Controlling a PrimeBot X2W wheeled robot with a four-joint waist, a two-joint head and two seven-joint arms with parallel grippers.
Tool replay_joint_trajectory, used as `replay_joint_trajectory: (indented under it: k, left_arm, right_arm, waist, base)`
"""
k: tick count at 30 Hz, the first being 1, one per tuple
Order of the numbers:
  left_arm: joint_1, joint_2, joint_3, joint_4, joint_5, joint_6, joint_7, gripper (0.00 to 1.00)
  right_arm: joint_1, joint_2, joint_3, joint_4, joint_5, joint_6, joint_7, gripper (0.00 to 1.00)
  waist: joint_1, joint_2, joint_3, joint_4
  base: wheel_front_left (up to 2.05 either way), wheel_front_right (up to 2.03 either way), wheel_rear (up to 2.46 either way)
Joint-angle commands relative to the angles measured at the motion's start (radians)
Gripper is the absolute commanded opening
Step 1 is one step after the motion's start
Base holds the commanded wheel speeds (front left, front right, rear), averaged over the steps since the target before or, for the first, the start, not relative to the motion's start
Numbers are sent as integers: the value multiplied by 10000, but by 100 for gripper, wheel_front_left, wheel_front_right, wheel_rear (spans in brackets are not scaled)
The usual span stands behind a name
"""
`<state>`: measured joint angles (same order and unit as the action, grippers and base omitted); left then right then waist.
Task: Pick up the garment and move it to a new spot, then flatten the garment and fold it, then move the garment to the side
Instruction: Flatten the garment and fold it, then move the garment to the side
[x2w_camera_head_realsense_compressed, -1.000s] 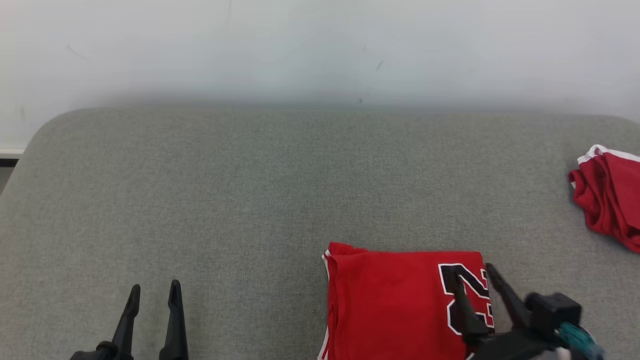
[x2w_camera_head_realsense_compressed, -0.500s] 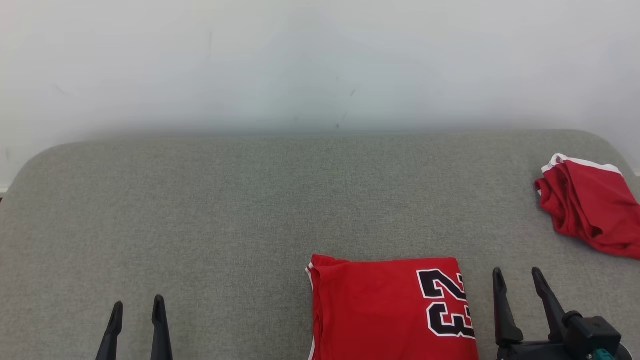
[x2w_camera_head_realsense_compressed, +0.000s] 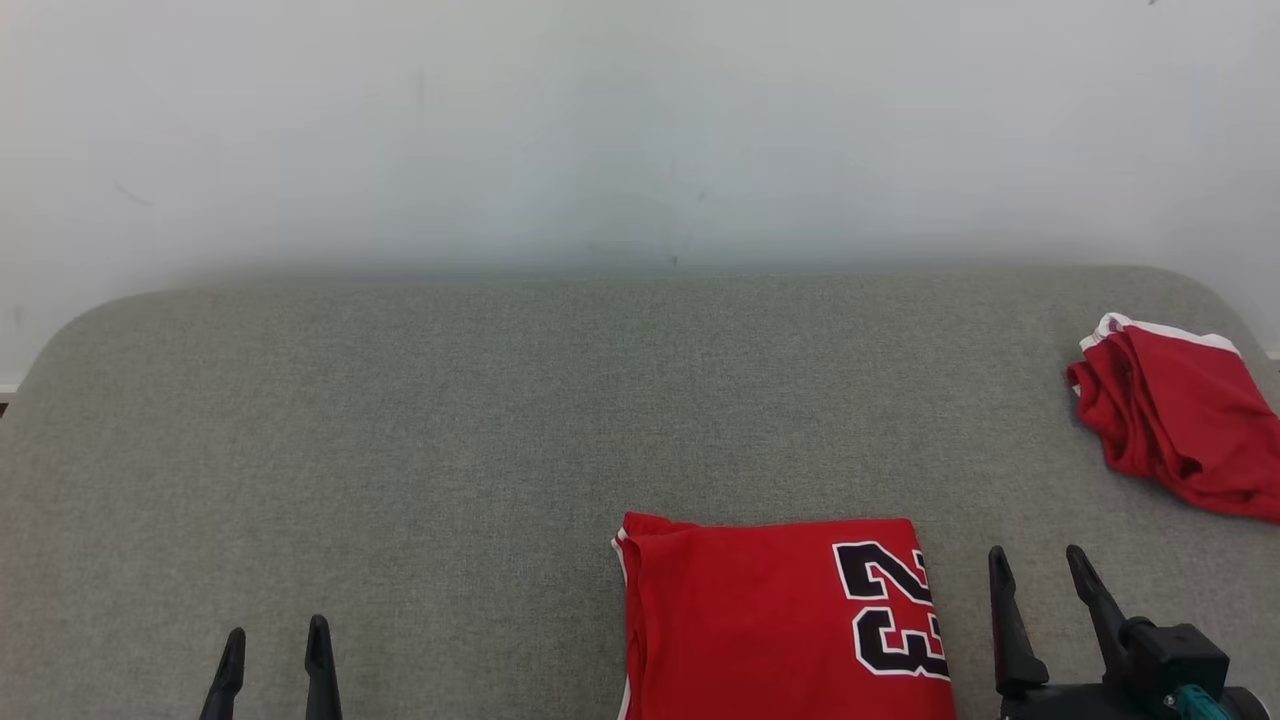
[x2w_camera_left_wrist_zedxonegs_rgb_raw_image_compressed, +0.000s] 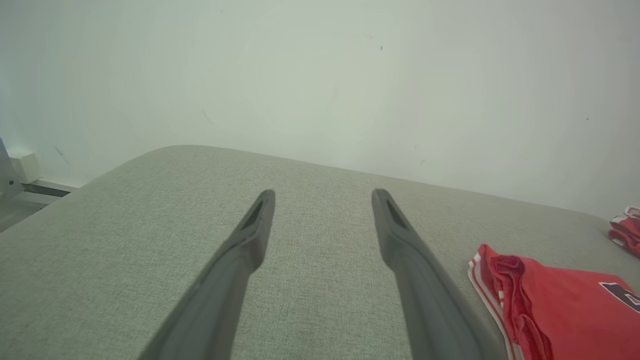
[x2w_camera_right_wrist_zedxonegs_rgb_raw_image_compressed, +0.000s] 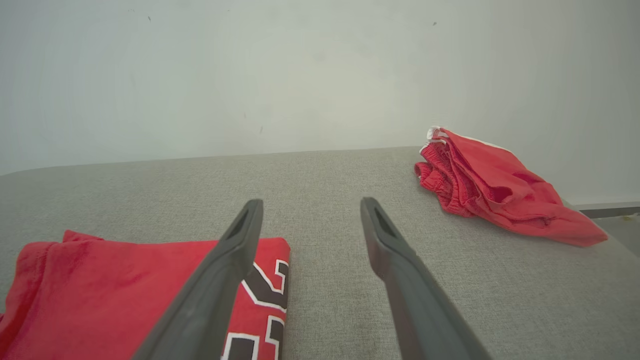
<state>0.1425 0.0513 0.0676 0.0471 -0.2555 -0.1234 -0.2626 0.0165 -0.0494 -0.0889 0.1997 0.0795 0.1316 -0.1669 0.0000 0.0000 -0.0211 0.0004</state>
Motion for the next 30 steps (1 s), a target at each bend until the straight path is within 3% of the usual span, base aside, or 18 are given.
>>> replay_joint_trajectory:
  k: [1,18,23,27,28,30]
  left_arm:
    - [88,-12,-3,12,32,26,-32,100]
    - [-64,-14,-91,82,-114,12,-31,100]
    - [-147,-13,-124,92,-137,3,-31,100]
    - [-228,-12,-124,59,-140,31,-31,100]
    - [-246,-12,-154,74,-175,33,-31,100]
    - [-286,-10,-196,123,-176,37,-31,100]
  right_arm:
    - [-145,-14,-11,-39,-10,-24,25,100]
    - [-113,-12,91,17,346,-24,633,100]
    - [-285,-35,342,53,995,-24,2950,100]
    - [-664,-12,-294,-115,1496,-24,5126,100]
    - [-971,-2,-493,-105,1287,-24,6018,100]
    - [-1300,-14,-566,-78,1038,-24,6705,100]
  waist:
    - [0,0,12,21]
    - [0,0,194,44]
    - [0,0,247,50]
    - [0,0,359,19]
    - [0,0,423,9]
    - [0,0,475,32]
  base:
    - [0,0,0]
    - [0,0,0]
    - [0,0,0]
    - [0,0,0]
    - [0,0,0]
    - [0,0,0]
